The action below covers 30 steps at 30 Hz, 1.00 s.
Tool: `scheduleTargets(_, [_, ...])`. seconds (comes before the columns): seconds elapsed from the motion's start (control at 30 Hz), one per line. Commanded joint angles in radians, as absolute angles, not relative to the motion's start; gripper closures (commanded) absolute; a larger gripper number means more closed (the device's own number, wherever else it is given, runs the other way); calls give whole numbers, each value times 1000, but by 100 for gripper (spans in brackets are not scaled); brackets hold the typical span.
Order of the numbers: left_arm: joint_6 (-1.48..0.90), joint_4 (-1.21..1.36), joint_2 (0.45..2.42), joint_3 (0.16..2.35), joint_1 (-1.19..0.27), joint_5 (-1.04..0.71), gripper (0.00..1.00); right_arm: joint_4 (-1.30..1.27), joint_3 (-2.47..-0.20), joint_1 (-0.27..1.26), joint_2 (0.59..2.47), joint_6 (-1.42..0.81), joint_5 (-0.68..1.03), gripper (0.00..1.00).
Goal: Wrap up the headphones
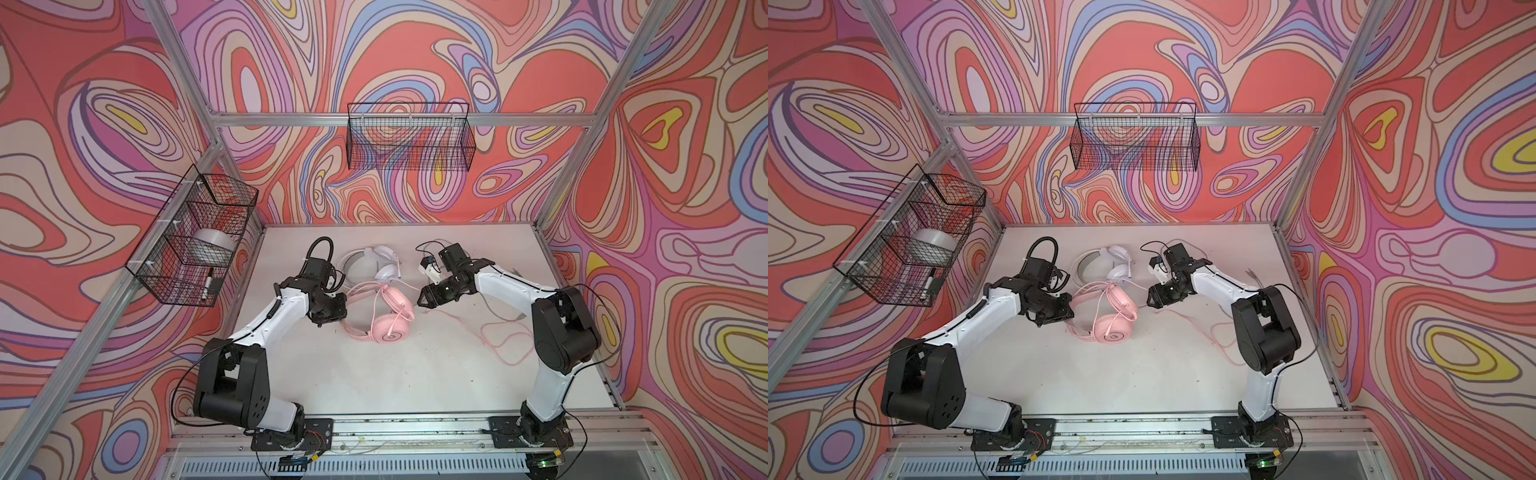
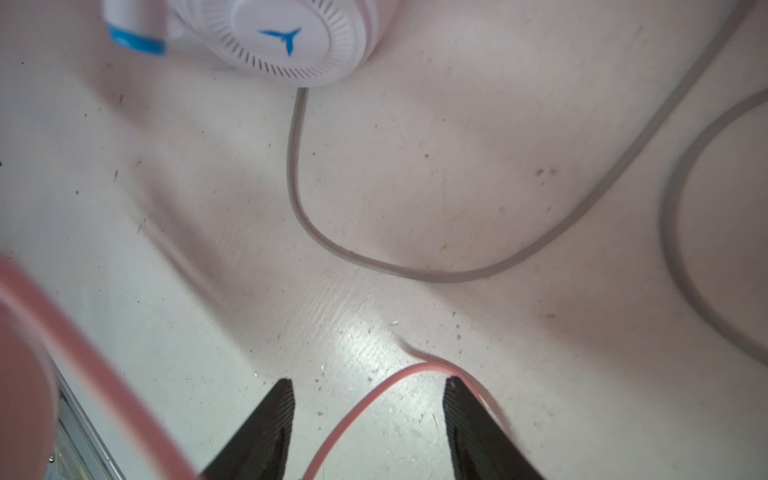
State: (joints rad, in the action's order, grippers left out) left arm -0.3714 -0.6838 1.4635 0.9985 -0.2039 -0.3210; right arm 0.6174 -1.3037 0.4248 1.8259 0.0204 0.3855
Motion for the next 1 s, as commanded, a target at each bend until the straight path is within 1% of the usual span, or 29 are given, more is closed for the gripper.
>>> scheduleTargets(0.0, [-388, -669, 1469, 1014, -201, -363, 100, 642, -1307, 418, 1780, 42, 348, 35])
scheduleTargets(0.2, [-395, -663, 1477, 1010, -201, -364, 100, 700, -1287, 397, 1718, 52, 323, 32])
scheduleTargets(0.3, [-403, -673, 1477, 1023, -201, -370, 100, 729, -1267, 355, 1695, 34, 303, 31])
scheduleTargets(0.43, [-403, -675, 1468, 1028, -201, -374, 100, 803, -1252, 310, 1678, 27, 239, 33])
scheduleTargets(0.6, [-400, -678, 1472, 1034, -201, -380, 100, 883, -1236, 287, 1707, 43, 141, 37])
scheduleTargets(0.8, [-400, -673, 1472, 1025, -201, -379, 100, 828, -1187, 285, 1698, 36, 172, 36])
scheduleTargets(0.97, [-405, -667, 1473, 1023, -201, -379, 100, 810, -1186, 284, 1750, 29, 149, 37])
